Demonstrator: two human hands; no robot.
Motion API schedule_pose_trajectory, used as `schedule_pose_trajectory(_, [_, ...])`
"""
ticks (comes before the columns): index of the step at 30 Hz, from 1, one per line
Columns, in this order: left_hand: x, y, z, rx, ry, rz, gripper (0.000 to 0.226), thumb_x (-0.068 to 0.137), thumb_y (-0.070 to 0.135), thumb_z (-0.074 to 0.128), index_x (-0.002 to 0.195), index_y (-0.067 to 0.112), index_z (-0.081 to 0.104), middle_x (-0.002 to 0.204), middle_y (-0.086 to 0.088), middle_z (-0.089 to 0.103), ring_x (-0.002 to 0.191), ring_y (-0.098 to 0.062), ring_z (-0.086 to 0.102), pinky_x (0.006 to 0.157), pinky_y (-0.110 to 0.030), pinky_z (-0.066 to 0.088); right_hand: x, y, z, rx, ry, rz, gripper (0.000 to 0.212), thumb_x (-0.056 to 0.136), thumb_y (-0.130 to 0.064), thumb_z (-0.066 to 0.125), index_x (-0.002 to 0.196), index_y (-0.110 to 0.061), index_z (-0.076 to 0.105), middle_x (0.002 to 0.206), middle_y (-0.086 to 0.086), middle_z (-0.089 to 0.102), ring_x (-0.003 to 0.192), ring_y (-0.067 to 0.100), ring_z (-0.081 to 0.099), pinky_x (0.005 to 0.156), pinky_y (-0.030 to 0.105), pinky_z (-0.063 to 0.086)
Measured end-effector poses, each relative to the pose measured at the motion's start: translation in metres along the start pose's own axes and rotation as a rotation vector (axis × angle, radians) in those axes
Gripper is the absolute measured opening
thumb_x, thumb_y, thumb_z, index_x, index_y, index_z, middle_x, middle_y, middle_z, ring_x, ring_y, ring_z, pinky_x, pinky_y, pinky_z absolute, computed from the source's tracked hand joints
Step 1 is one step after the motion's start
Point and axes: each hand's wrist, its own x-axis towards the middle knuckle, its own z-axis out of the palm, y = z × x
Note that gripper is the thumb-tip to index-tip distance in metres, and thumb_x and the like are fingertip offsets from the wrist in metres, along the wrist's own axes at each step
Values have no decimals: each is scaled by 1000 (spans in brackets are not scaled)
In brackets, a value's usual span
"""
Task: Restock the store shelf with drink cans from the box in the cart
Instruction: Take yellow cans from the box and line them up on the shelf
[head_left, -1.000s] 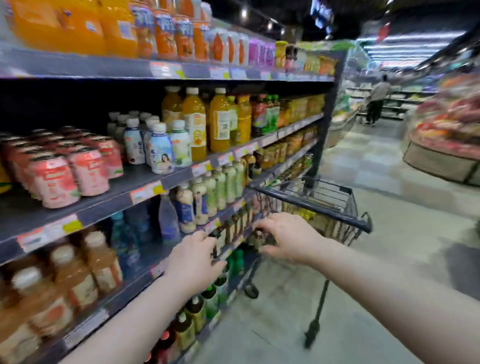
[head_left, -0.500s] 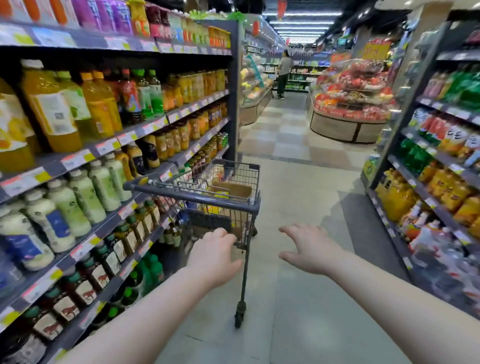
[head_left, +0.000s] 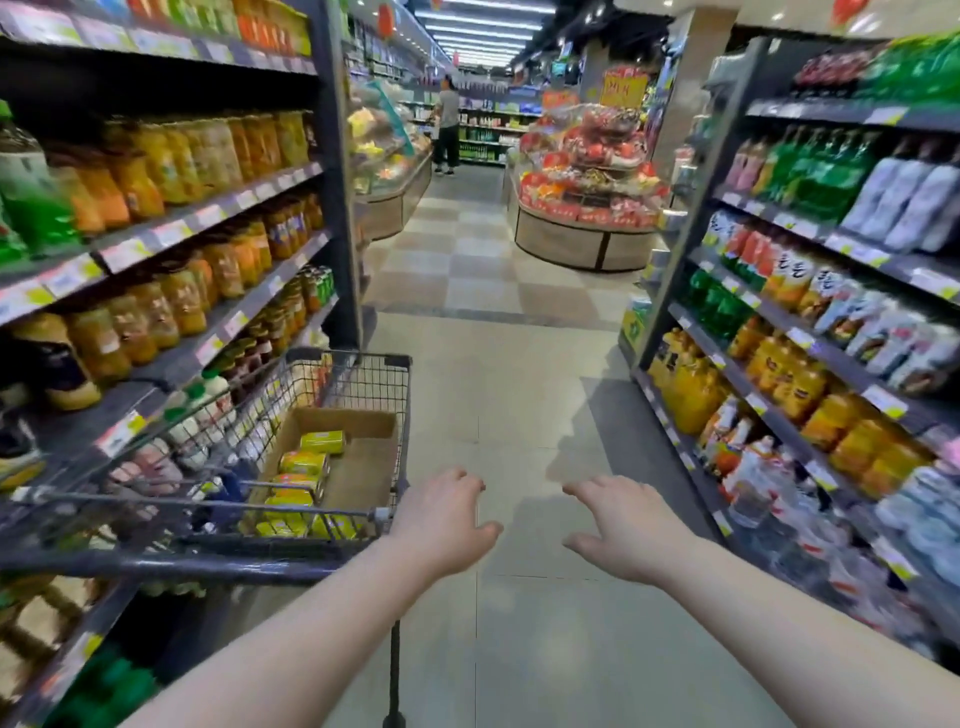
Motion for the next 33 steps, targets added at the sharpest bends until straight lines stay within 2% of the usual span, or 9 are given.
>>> schedule_pose_trajectory(4, [58, -9, 12, -6, -66, -30, 59, 84, 52, 49, 135, 22, 45, 135, -2, 47, 125, -25, 42, 101, -37, 38, 63, 25, 4, -2, -39, -26, 62, 86, -49, 49, 141, -27, 32, 143, -1, 41, 131, 23, 38, 105, 38, 31])
schedule_pose_trajectory(7, [105, -21, 19, -8, -53, -89, 57, 83, 53, 51, 132, 22, 48, 131, -2, 49, 123, -24, 45, 99, -37, 40, 123, 44, 2, -4, -41, -74, 62, 86, -48, 50, 142, -27, 32, 144, 0, 41, 131, 24, 39, 105, 37, 32])
schedule_pose_trajectory(10, [153, -32, 26, -8, -33, -191, 52, 82, 53, 52, 125, 24, 53, 127, -1, 51, 120, -25, 47, 96, -36, 43, 184, 63, 3, -9, -77, -161, 62, 87, -47, 49, 142, -25, 31, 145, 0, 39, 133, 21, 35, 107, 36, 28])
schedule_pose_trajectory(14, [212, -35, 35, -44, -25, -330, 52, 82, 55, 51, 126, 27, 52, 124, 0, 52, 119, -24, 47, 94, -36, 45, 267, 94, -11, -71, -97, -283, 61, 88, -46, 48, 142, -25, 30, 146, 0, 37, 134, 22, 33, 109, 37, 26])
schedule_pose_trajectory(19, [261, -41, 31, -96, 28, -510, 42, 81, 51, 52, 114, 25, 57, 118, 0, 53, 115, -24, 50, 90, -34, 45, 365, 107, -27, -151, -109, -446, 60, 87, -48, 49, 140, -25, 33, 141, 2, 43, 130, 24, 39, 106, 39, 32])
schedule_pose_trajectory(24, [264, -82, 40, -111, -7, -733, 40, 79, 52, 54, 107, 23, 58, 111, -3, 55, 110, -25, 53, 84, -34, 46, 432, 65, -9, -157, -206, -622, 59, 86, -47, 51, 138, -25, 35, 138, 4, 46, 128, 25, 42, 105, 39, 34])
schedule_pose_trajectory(31, [268, -183, 56, -191, -9, -977, 52, 82, 51, 54, 127, 26, 51, 133, -4, 50, 125, -22, 47, 96, -33, 44, 521, -27, 10, -184, -236, -801, 57, 83, -43, 51, 136, -25, 39, 135, 7, 49, 125, 27, 45, 104, 37, 35])
schedule_pose_trajectory(33, [272, -212, 59, -216, -19, -1031, 48, 82, 50, 54, 122, 24, 53, 129, -3, 53, 121, -22, 50, 93, -34, 46, 550, -53, 13, -195, -260, -832, 57, 84, -45, 51, 136, -26, 39, 135, 5, 49, 126, 25, 45, 104, 36, 35])
